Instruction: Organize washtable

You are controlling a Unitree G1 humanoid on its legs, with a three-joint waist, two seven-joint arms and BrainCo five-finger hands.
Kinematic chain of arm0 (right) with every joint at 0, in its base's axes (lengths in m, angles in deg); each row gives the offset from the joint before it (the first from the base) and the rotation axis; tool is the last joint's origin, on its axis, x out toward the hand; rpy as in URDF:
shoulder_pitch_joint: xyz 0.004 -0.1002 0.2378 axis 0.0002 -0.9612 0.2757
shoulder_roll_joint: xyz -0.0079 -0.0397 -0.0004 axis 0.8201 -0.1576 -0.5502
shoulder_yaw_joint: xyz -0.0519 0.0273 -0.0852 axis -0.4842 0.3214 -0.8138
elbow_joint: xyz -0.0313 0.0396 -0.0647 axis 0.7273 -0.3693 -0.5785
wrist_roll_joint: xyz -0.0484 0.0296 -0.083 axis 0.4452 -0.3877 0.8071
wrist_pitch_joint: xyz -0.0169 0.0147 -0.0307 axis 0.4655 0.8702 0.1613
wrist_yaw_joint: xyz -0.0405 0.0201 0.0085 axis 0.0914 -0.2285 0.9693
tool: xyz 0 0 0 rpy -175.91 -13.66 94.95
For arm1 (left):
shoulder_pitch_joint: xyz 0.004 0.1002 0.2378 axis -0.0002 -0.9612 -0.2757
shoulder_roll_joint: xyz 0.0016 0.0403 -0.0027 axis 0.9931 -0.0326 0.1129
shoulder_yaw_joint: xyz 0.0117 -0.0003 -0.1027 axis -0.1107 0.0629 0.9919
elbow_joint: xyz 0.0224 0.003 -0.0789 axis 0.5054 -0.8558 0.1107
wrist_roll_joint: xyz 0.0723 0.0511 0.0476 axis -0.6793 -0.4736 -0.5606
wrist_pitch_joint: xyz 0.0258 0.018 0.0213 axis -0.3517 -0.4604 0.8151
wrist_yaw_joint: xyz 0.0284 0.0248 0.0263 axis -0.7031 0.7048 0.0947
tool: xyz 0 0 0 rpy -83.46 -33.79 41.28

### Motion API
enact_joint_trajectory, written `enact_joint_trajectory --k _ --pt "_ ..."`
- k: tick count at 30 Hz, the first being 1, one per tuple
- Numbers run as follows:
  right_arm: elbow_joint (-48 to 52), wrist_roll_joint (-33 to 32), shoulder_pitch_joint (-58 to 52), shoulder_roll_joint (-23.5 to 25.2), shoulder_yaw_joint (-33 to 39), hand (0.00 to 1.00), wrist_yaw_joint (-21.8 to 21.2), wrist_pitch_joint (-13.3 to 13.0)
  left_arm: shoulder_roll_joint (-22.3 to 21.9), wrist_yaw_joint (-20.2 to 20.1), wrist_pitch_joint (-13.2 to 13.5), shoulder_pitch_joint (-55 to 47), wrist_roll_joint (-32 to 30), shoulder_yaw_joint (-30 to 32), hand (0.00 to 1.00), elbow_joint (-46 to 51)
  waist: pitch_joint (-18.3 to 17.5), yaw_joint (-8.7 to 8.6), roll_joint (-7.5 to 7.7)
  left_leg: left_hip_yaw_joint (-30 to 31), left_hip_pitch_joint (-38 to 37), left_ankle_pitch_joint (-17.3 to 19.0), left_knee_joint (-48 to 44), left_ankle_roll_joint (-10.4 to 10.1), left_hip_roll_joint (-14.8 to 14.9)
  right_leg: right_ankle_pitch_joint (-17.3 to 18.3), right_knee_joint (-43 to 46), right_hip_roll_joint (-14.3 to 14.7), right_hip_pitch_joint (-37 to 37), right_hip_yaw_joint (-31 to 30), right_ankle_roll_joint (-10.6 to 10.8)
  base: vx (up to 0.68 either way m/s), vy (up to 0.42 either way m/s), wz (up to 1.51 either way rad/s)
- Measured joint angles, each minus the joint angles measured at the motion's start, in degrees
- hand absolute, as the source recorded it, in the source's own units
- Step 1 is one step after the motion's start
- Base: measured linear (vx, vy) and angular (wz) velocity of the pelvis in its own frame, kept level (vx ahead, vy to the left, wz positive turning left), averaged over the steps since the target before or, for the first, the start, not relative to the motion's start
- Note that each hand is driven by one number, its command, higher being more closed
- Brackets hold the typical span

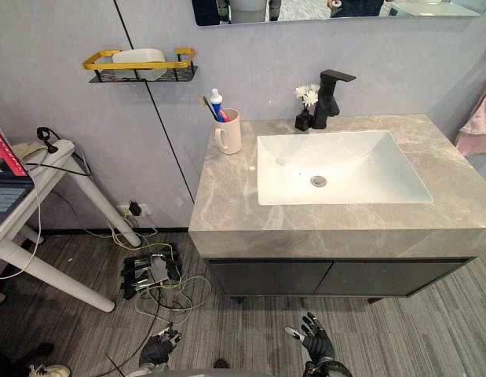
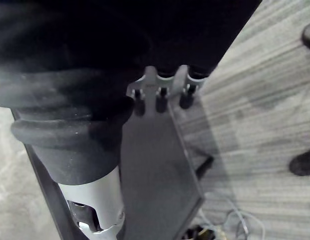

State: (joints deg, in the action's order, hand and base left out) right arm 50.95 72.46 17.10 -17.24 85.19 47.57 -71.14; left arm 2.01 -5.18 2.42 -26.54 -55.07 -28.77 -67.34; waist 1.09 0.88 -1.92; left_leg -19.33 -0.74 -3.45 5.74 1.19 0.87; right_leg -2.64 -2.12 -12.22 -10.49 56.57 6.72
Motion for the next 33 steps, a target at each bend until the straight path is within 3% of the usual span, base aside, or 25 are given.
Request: enact_joint_trajectory --k 4,8,11,13,14,15,16,18,19,20,21,22,23,24,25,26,27,29,31,32,33 --pt "-0.11 0.01 0.20 0.16 0.02 0.00 1.05 -0.58 -0.02 0.75 0.29 0.63 0.21 -0.17 0.00 -1.21 0.02 0.10 0.26 -1.23 0.01 0.01 0.01 -0.05 0.31 0.19 0.22 -0.36 0.82 -1.23 -0.04 0.04 0.001 -0.17" --pt "0.44 0.00 1.87 0.53 0.53 0.00 1.65 -0.95 0.32 0.91 0.30 0.68 0.78 -1.67 0.00 -1.47 0.12 -0.05 0.41 -6.60 0.02 0.23 -0.33 -0.32 1.21 0.38 2.47 -1.14 4.89 -6.86 -0.35 0.04 0.024 -0.70" --pt "4.16 -0.44 1.73 1.00 1.40 0.00 2.27 -1.05 0.82 1.80 0.29 1.32 0.56 -2.99 0.00 -1.46 0.69 -0.74 0.69 -14.90 0.27 1.29 -0.42 -0.70 1.99 -0.03 4.86 -1.64 11.25 -15.81 -1.12 0.00 0.033 -1.39" --pt "6.34 -0.85 2.60 0.87 2.50 0.00 2.73 -1.28 2.16 1.81 0.31 4.29 -0.60 -3.39 0.00 -1.38 2.37 -1.75 1.18 -22.97 1.50 3.05 -2.52 -0.26 3.17 -1.38 3.41 -0.92 16.06 -21.57 -3.78 -0.06 0.026 -1.69" --pt "7.00 -0.84 3.02 0.60 2.47 0.00 2.83 -1.29 2.08 1.81 0.28 5.38 -1.13 -3.40 0.00 -1.38 2.93 -1.97 1.13 -25.28 2.11 3.46 -2.85 0.17 3.96 0.14 3.10 -0.58 16.53 -19.91 -5.77 -0.11 -0.005 -1.48" --pt "7.12 -0.81 3.84 -0.02 2.34 0.00 3.00 -1.33 2.26 1.92 0.34 6.73 -2.04 -2.90 0.00 -1.01 3.24 -2.28 0.55 -28.79 2.85 3.49 -3.07 0.22 5.72 2.76 5.47 -0.72 17.94 -14.63 -9.33 -0.10 0.025 -1.81" --pt "7.10 -0.80 6.39 -0.33 2.00 0.00 3.33 -1.34 2.71 1.90 0.38 7.76 -2.26 -1.70 0.00 -0.11 4.12 -2.31 0.30 -34.10 3.05 3.68 -3.91 0.46 8.05 5.52 12.71 -2.27 19.86 -9.32 -11.63 -0.07 0.056 -2.22" --pt "6.54 -0.83 9.37 0.39 1.37 0.00 3.37 -1.53 4.09 1.80 0.33 7.82 -2.89 0.62 0.00 2.61 4.54 -1.83 2.06 -43.36 0.90 3.84 -5.03 0.72 9.35 8.91 23.31 -7.00 18.65 -3.75 -11.16 0.04 0.001 -2.36" --pt "6.15 -0.84 10.27 0.44 0.57 0.00 3.36 -1.63 4.12 1.88 0.34 7.56 -2.89 1.64 0.00 3.46 4.17 -1.60 3.08 -46.19 0.01 3.97 -5.52 0.90 9.48 8.95 25.08 -8.52 17.89 -2.32 -11.25 0.09 -0.148 -2.40" --pt "4.35 -0.89 12.51 0.39 -1.75 0.00 3.25 -1.83 4.07 2.00 0.35 7.11 -2.25 3.48 0.00 4.54 3.12 -1.31 4.80 -51.01 -1.29 4.50 -8.00 1.45 10.53 7.67 26.17 -10.57 15.92 0.15 -12.46 0.14 -0.266 -2.48" --pt "2.46 -0.90 14.60 0.34 -4.35 0.00 3.19 -1.90 3.78 2.39 0.35 7.28 -1.11 4.97 0.00 5.02 2.09 0.12 6.40 -55.39 -2.66 5.74 -12.45 0.97 12.85 4.68 23.44 -10.44 14.92 1.18 -12.74 0.16 -0.316 -2.46" --pt "1.65 -0.94 16.06 0.27 -5.50 0.00 3.15 -1.87 3.49 2.84 0.37 7.44 -0.48 5.34 0.00 5.19 2.00 0.48 6.51 -57.08 -3.13 6.32 -15.96 0.77 15.07 4.70 21.83 -8.83 15.18 2.07 -12.82 0.20 -0.391 -2.16" --pt "1.90 -1.88 17.87 0.38 -7.20 0.00 3.18 -2.16 3.24 3.15 0.42 7.55 0.78 5.53 0.00 5.65 2.26 0.64 6.24 -58.64 -2.58 8.54 -25.80 1.08 20.21 4.47 17.71 -5.76 14.89 2.90 -12.83 0.14 -0.364 -1.48" --pt "1.73 -2.78 18.63 -0.61 -7.83 0.00 3.24 -2.43 0.73 3.01 0.40 8.48 1.02 5.46 0.00 5.67 3.00 0.92 6.00 -58.01 -0.91 10.98 -27.21 -2.20 20.01 4.03 12.95 -4.23 14.72 0.74 -11.83 0.09 -0.285 -1.12" --pt "1.58 -3.32 18.89 -1.60 -7.78 0.00 3.30 -2.41 -0.85 2.98 0.39 9.09 1.48 5.46 0.00 5.70 3.32 1.28 5.35 -57.69 0.46 11.82 -26.64 -2.41 19.12 3.15 10.55 -3.29 14.52 -0.58 -10.50 0.00 -0.114 -0.73" --pt "1.56 -4.41 19.15 -2.84 -7.86 0.00 3.21 -2.16 -2.08 2.89 0.15 9.59 2.52 4.85 0.00 5.62 3.85 1.66 4.18 -57.69 3.15 11.91 -24.52 -1.48 18.23 1.73 6.57 -0.84 13.82 -1.64 -8.35 0.01 -0.012 -0.67" --pt "1.45 -5.24 18.87 -2.65 -8.22 0.00 2.70 -1.76 -1.62 3.02 -0.18 9.26 2.62 5.87 0.00 5.48 3.71 1.40 3.25 -58.57 2.54 11.46 -22.38 -1.95 18.18 1.19 3.72 2.15 12.28 -2.02 -6.91 0.05 -0.036 -0.52" --pt "2.55 -6.71 16.71 -1.87 -9.46 0.00 1.45 -1.66 -1.34 3.78 -0.42 8.98 3.15 7.99 0.00 6.12 4.04 -0.06 4.39 -59.63 0.40 11.11 -24.13 -1.83 19.78 0.38 1.75 3.79 9.78 -1.97 -5.98 0.16 -0.095 -0.32" --pt "2.44 -7.04 14.62 -2.31 -9.44 0.00 0.17 -1.39 -1.26 4.33 -0.49 7.08 3.66 8.10 0.00 6.91 5.18 -0.40 2.44 -61.80 -5.18 10.82 -23.84 -1.98 21.91 4.74 12.48 2.09 11.28 -3.58 -4.99 0.10 0.017 -0.89" --pt "3.28 -7.07 13.61 -2.22 -8.77 0.00 -0.16 -1.40 -1.10 4.37 -0.64 6.70 3.62 8.67 0.00 6.95 5.00 -1.49 1.33 -63.16 -7.74 10.38 -25.80 -2.64 25.51 6.15 5.87 7.14 12.56 -6.09 -3.10 -0.02 -0.037 -1.13" --pt "5.85 -7.08 10.97 -1.68 -8.73 0.00 -0.14 -1.56 -0.35 4.31 -0.51 6.29 3.59 9.49 0.00 7.97 4.33 -1.80 2.91 -65.57 -10.25 10.57 -30.58 -2.45 27.49 0.32 -4.44 11.56 13.38 -10.20 -5.48 -0.08 -0.101 -1.07"
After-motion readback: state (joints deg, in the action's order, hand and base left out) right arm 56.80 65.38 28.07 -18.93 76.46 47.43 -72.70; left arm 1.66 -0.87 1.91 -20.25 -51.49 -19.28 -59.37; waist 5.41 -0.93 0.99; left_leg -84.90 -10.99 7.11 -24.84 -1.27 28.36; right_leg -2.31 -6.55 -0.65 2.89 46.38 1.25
